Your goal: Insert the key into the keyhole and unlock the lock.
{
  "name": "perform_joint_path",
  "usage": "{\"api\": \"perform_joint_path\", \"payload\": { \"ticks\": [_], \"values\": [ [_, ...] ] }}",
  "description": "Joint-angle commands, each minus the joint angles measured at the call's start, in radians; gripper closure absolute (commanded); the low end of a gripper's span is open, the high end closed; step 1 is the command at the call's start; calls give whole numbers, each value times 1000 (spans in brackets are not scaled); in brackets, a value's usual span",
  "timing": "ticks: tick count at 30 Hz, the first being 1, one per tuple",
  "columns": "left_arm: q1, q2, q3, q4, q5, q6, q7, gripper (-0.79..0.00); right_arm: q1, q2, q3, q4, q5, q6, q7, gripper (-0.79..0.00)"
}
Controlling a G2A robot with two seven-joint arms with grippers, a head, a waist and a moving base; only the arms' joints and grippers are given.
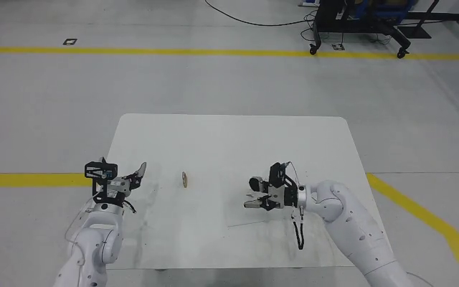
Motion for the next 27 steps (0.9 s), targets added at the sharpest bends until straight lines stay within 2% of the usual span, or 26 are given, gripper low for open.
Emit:
{"api": "perform_joint_path", "payload": {
  "ticks": [1,6,12,15,17,18,19,27],
  "values": [
    [0,0,0,0,0,0,0,-785,12,5,-23,-5,-79,0,-5,-582],
    [0,0,0,0,0,0,0,-785,25,8,-47,-26,-281,36,-56,-403],
    [0,0,0,0,0,0,0,-785,21,12,-61,-52,-394,74,-95,-354],
    [0,0,0,0,0,0,0,-785,21,14,-69,-71,-437,103,-100,-299],
    [0,0,0,0,0,0,0,-785,19,15,-68,-86,-461,130,-113,-206],
    [0,0,0,0,0,0,0,-785,16,16,-67,-92,-472,139,-121,-126],
    [0,0,0,0,0,0,0,-785,13,17,-64,-98,-481,150,-128,0],
    [0,0,0,0,0,0,0,-785,-13,29,-19,-130,-504,208,-184,0]
  ]
}}
